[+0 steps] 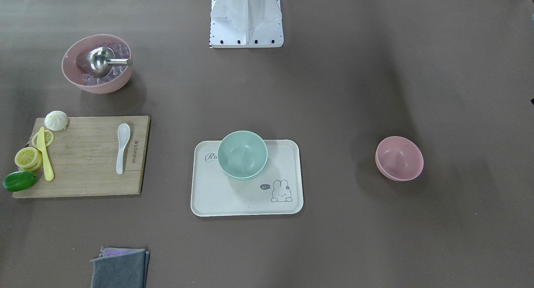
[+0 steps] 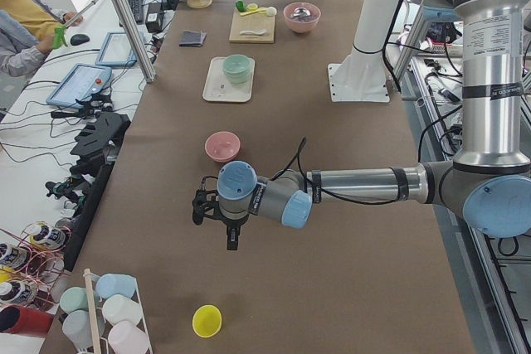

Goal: Stack pink bowl on green and place spoon

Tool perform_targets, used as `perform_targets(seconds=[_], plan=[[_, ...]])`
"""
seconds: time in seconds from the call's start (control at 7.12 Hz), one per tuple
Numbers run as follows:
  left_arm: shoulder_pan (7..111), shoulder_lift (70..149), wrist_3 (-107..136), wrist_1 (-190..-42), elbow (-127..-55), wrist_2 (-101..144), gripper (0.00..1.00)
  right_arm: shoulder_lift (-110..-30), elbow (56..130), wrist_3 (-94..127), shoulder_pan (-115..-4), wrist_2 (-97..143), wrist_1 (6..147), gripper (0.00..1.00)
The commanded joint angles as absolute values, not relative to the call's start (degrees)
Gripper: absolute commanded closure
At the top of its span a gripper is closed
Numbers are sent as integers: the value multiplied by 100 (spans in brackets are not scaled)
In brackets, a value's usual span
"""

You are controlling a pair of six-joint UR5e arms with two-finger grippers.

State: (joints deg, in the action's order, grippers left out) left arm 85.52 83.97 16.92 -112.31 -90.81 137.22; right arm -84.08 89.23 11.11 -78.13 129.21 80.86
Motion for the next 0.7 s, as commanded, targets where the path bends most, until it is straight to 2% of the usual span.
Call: perform_targets(seconds=[0.0,0.56], plan=[[8552,8394,1696,-11250,-9088,13720,2,-8411,8921,1142,-7813,12920,8086,0],[8543,8394,1705,-11268,-9096,13737,2,-8411,8912,1116,-7805,12859,8086,0]])
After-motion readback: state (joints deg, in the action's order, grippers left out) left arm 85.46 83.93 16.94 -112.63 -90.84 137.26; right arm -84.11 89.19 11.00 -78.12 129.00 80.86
